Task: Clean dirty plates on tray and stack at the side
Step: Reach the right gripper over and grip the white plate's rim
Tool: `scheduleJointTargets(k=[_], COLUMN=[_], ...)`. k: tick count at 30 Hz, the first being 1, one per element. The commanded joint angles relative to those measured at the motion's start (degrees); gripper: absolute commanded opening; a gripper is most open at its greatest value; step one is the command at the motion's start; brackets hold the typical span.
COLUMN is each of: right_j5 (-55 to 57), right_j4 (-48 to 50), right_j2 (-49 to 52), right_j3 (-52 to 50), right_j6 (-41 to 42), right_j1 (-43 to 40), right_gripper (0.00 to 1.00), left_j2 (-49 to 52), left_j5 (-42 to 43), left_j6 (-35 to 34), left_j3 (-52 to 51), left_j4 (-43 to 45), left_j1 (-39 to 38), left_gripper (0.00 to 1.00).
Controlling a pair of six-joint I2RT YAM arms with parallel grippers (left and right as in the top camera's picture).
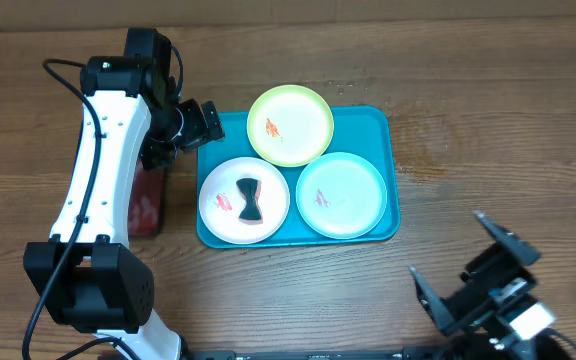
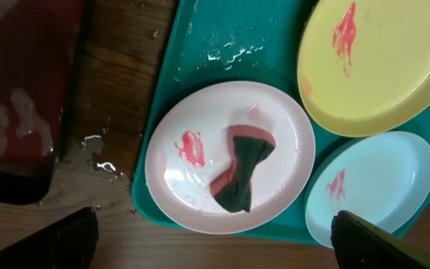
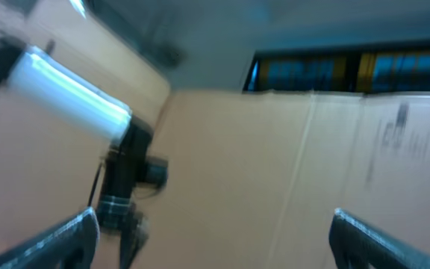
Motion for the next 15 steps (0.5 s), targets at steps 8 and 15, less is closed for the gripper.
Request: scheduleJointTargets(k=[8, 15], right_j5=[0.9, -30.6], right_j4=[-67.1, -71.2], right_j2=[39.3, 59.3], right_j3=[58.8, 70.2], right_j6=[-9.6, 0.7], right_j1=[-0.1, 0.1], right_gripper=[1.00, 1.00], left_j2=[0.2, 0.2], left_j5=[-0.1, 1.0], left_j6=[0.7, 0.7], left_j3=[0.7, 0.7], left_j4=[-0.5, -0.5], left_j1=[-0.3, -0.3], left_gripper=[1.00, 1.00])
